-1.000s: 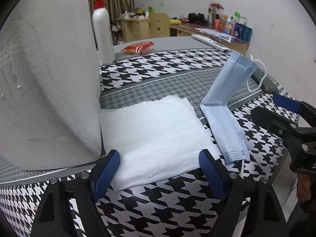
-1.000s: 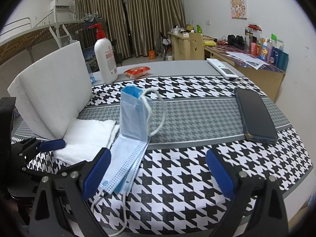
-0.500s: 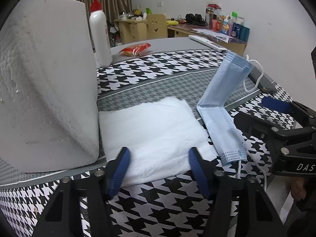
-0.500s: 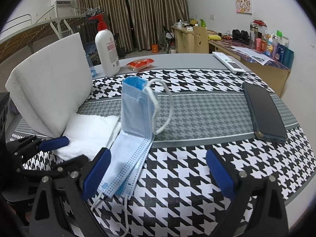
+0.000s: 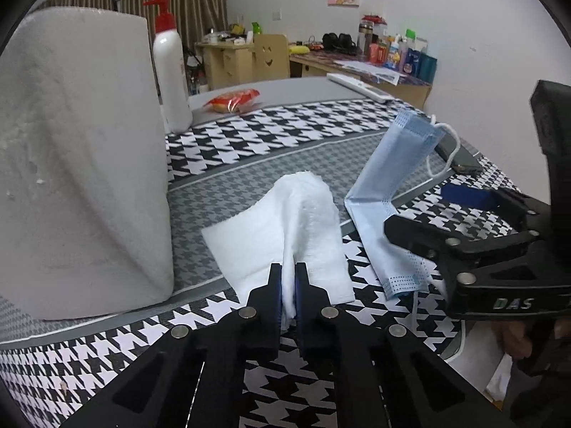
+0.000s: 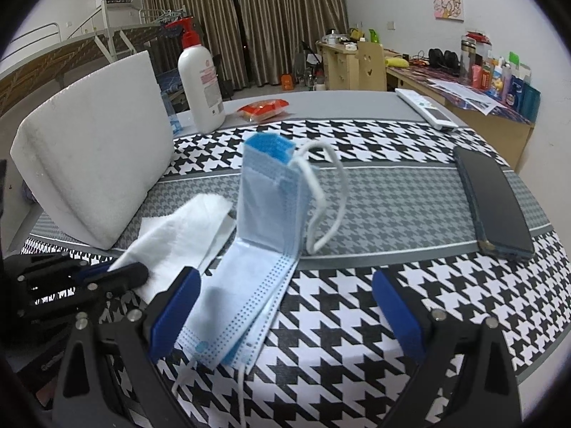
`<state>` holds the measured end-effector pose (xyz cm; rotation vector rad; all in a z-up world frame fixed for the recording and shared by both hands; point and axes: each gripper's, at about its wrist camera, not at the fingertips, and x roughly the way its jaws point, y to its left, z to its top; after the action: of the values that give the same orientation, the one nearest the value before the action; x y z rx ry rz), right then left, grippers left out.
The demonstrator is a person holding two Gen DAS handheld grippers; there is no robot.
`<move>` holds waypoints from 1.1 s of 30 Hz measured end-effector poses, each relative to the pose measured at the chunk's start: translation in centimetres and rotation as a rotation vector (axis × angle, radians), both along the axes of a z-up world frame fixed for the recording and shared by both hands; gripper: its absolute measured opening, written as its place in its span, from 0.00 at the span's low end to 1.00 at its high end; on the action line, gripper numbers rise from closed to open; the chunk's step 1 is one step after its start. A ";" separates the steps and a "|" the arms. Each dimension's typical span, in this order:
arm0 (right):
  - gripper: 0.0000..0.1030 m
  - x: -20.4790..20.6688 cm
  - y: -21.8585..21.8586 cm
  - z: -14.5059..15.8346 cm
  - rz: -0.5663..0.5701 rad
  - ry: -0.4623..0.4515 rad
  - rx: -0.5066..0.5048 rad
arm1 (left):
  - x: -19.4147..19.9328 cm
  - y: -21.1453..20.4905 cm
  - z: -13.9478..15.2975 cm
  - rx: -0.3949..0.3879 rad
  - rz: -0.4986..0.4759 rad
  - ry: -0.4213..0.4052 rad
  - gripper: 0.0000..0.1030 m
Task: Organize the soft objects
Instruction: 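Grasp the blue face mask with the right gripper while the left gripper holds the tissue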
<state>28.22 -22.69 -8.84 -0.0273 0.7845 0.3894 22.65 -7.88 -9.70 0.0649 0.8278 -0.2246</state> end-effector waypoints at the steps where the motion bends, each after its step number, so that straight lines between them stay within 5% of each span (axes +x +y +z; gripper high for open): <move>1: 0.96 0.0 0.1 0.0 0.003 0.003 0.002 | -0.2 0.0 0.2 0.003 -0.004 -0.009 0.07; 10: 0.94 0.8 1.2 -0.4 0.012 0.022 -0.027 | -0.6 0.7 0.6 -0.012 0.007 -0.029 0.06; 12: 0.82 1.0 1.5 -0.7 0.020 0.047 -0.037 | -0.6 0.7 0.7 -0.014 0.008 -0.029 0.06; 16: 0.76 0.9 2.1 -0.8 0.028 0.041 -0.077 | -0.7 0.9 0.7 -0.017 0.013 -0.031 0.07; 22: 0.55 0.3 3.0 -0.7 0.054 0.025 -0.112 | -1.0 1.1 0.7 -0.024 0.013 -0.025 0.07; 25: 0.37 0.3 3.2 -0.6 0.064 0.031 -0.104 | -1.1 1.1 0.7 -0.026 0.013 -0.024 0.07; 27: 0.14 -0.1 3.3 -0.6 0.108 0.038 -0.075 | -1.2 1.2 0.8 -0.029 0.014 -0.026 0.07; 33: 0.12 -0.8 2.3 0.3 0.071 0.030 -0.046 | -1.6 1.1 1.3 -0.034 0.010 -0.045 0.07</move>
<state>27.39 -20.35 -8.56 -0.0933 0.8235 0.4399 21.09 -6.82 -8.42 0.0332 0.7792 -0.2268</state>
